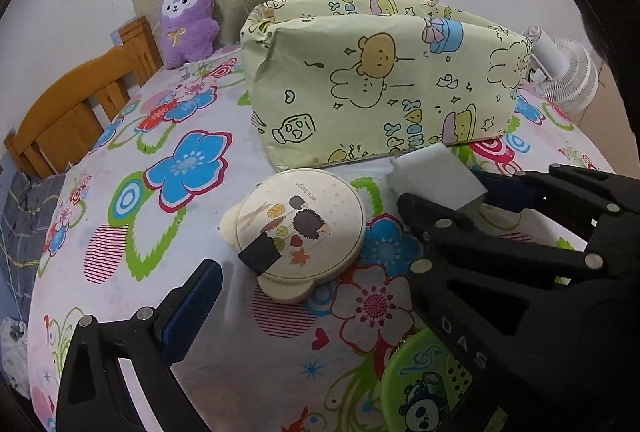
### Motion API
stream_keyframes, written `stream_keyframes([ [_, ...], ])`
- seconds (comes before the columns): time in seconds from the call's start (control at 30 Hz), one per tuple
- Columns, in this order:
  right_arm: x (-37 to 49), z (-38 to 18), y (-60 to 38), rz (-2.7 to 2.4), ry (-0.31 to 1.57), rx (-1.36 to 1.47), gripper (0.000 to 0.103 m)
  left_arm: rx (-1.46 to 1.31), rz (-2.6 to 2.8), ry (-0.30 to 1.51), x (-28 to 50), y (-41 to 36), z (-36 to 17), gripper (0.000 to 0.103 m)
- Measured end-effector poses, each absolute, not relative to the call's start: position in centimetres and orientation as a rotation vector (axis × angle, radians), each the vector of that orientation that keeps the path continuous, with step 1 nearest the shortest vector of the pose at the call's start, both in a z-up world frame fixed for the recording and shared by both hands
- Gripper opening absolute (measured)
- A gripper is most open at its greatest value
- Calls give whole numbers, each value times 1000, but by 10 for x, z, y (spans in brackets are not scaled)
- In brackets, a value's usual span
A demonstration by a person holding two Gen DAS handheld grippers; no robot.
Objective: Organize rigid objects
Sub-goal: 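Grasp the small white cube with the right gripper while the left gripper lowers toward the black key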
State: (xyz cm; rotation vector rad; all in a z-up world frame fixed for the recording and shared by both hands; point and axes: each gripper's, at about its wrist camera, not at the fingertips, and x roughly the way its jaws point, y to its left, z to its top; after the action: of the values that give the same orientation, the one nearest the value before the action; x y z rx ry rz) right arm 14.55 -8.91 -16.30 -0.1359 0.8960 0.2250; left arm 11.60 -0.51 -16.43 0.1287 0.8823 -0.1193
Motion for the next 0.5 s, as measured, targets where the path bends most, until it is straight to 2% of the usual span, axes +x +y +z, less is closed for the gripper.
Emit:
stream_keyframes([
  [0.5,123,-147,-133,149,851,-84,42,113,-190,865,107,-31,-153,101],
])
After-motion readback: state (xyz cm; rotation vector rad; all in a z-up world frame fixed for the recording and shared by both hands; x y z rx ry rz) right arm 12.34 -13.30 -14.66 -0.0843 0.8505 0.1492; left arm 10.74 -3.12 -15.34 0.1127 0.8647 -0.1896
